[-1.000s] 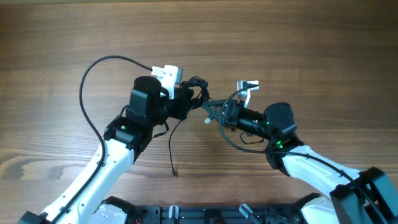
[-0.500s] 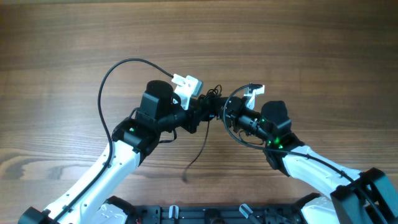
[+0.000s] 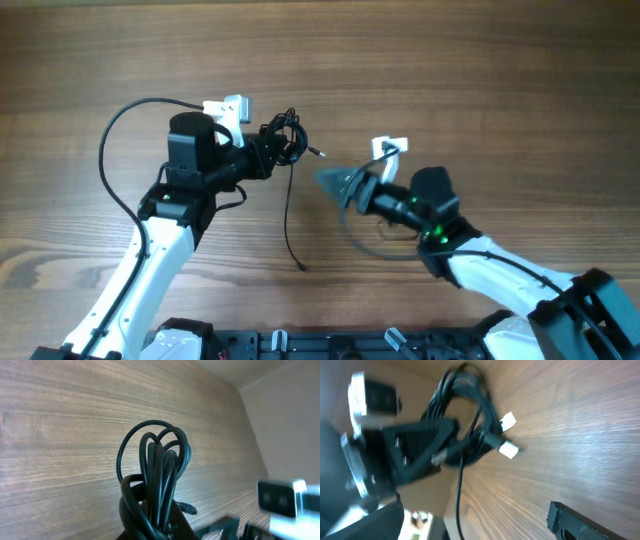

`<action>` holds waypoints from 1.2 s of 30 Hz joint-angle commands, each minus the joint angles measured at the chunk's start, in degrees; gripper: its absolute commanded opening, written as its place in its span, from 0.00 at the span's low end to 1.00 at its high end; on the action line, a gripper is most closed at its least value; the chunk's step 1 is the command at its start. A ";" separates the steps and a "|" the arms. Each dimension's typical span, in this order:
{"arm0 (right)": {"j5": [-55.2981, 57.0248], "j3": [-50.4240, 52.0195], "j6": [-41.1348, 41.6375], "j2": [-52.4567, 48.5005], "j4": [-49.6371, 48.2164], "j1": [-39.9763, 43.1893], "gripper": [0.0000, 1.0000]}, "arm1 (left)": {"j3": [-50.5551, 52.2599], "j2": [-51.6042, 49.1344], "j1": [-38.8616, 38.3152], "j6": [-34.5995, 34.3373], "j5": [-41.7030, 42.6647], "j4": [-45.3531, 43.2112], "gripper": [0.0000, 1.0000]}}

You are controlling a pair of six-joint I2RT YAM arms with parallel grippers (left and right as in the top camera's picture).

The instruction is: Untangle cables

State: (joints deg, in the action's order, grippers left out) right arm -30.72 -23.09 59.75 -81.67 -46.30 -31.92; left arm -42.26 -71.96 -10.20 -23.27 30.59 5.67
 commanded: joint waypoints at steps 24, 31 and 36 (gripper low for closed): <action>-0.50 -0.66 -13.27 -0.24 5.01 -7.96 0.92 | -0.07 0.70 -0.94 -7.45 0.74 2.23 0.04; -0.22 -0.66 -21.03 -0.26 6.75 -7.98 0.87 | -0.07 0.70 -0.94 -14.38 0.07 -2.45 0.04; 0.83 -0.63 -33.05 -0.48 7.21 -8.00 0.64 | -0.07 0.70 -0.92 -21.40 -0.26 -6.58 0.04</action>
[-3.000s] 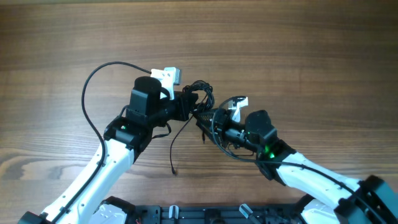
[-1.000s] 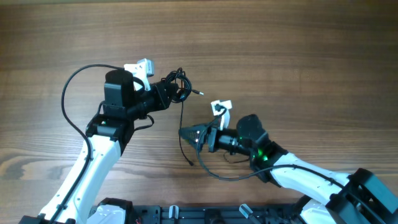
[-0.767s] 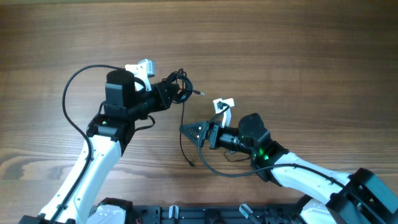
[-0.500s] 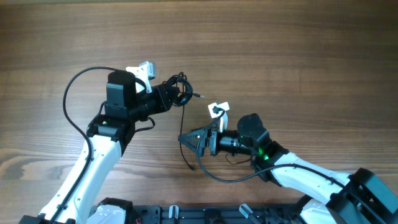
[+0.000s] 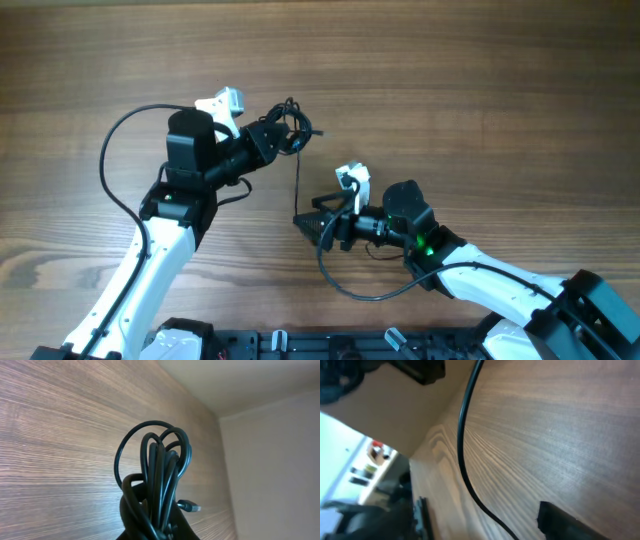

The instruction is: Untangle cables

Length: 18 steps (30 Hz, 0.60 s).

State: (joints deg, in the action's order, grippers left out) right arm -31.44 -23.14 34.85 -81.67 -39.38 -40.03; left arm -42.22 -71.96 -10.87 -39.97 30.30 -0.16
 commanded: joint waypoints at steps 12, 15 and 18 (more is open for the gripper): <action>6.71 -0.61 -1.14 -1.09 -3.28 -3.61 0.05 | -0.11 0.70 -0.26 -8.68 -0.20 -1.75 0.04; 7.65 -0.61 5.79 -0.66 -7.26 -2.34 0.05 | -0.11 0.70 -0.26 1.33 -0.17 -0.83 0.04; 0.63 -0.61 13.90 0.42 -17.94 2.40 0.04 | -0.11 0.70 -0.26 13.29 -0.15 3.80 0.04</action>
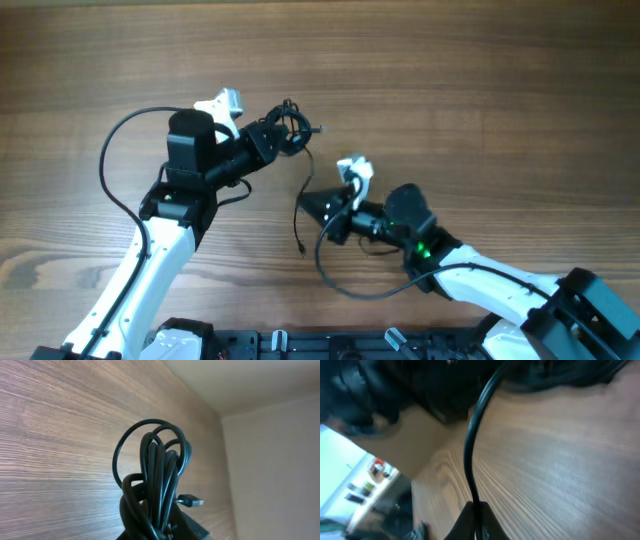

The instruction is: Untangle cables

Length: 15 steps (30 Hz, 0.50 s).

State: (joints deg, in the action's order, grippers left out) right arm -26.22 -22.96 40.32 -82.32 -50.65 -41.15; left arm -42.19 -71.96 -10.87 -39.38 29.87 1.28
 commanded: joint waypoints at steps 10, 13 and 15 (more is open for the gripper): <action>-0.94 -0.92 17.14 1.07 -20.90 11.76 0.05 | -0.13 0.52 -2.84 16.92 6.69 5.40 0.04; 1.92 -2.75 16.76 1.07 -20.85 11.76 0.04 | -0.13 -1.20 -7.26 16.90 4.98 6.05 0.04; 5.73 -3.91 13.40 1.07 -20.65 11.76 0.05 | -0.13 -2.69 -9.33 16.87 3.17 6.43 0.04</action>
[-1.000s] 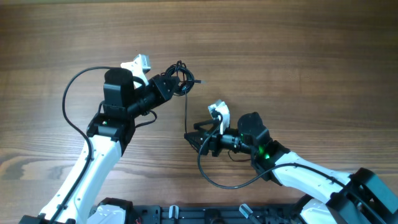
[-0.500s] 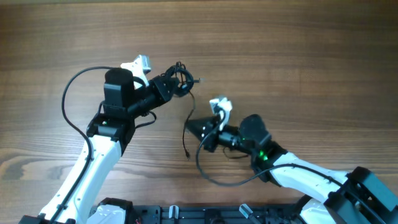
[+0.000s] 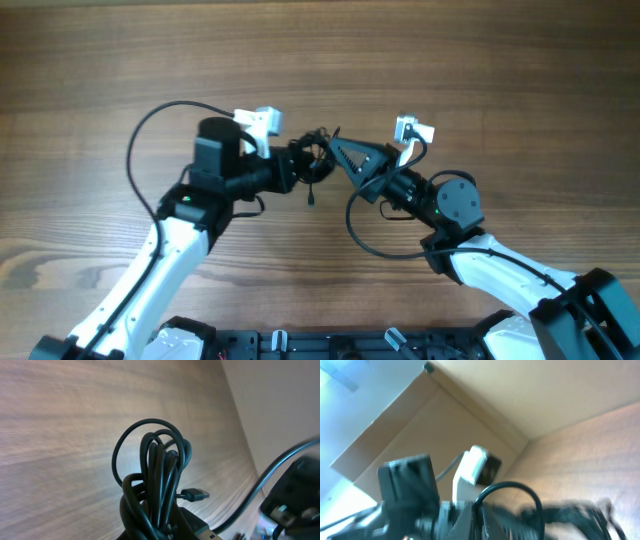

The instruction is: Untangle cables

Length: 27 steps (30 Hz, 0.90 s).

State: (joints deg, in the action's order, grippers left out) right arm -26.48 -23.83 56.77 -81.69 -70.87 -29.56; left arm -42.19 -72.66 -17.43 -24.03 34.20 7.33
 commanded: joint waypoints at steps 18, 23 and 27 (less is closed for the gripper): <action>19.37 -3.67 -22.29 0.44 13.97 0.17 0.05 | -0.13 -2.29 1.14 -18.60 1.57 4.50 0.04; 23.50 -3.72 -22.23 0.44 10.05 0.17 0.05 | -0.13 -2.36 -1.70 -14.58 1.79 6.91 0.04; 25.24 -3.72 -26.38 0.44 11.34 0.17 0.04 | -0.13 -2.36 -2.97 -14.60 1.79 6.88 0.04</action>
State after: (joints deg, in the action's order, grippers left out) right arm -4.58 -26.63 34.30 -81.62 -59.77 -29.56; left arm -42.19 -74.81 -19.84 -39.75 34.94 14.20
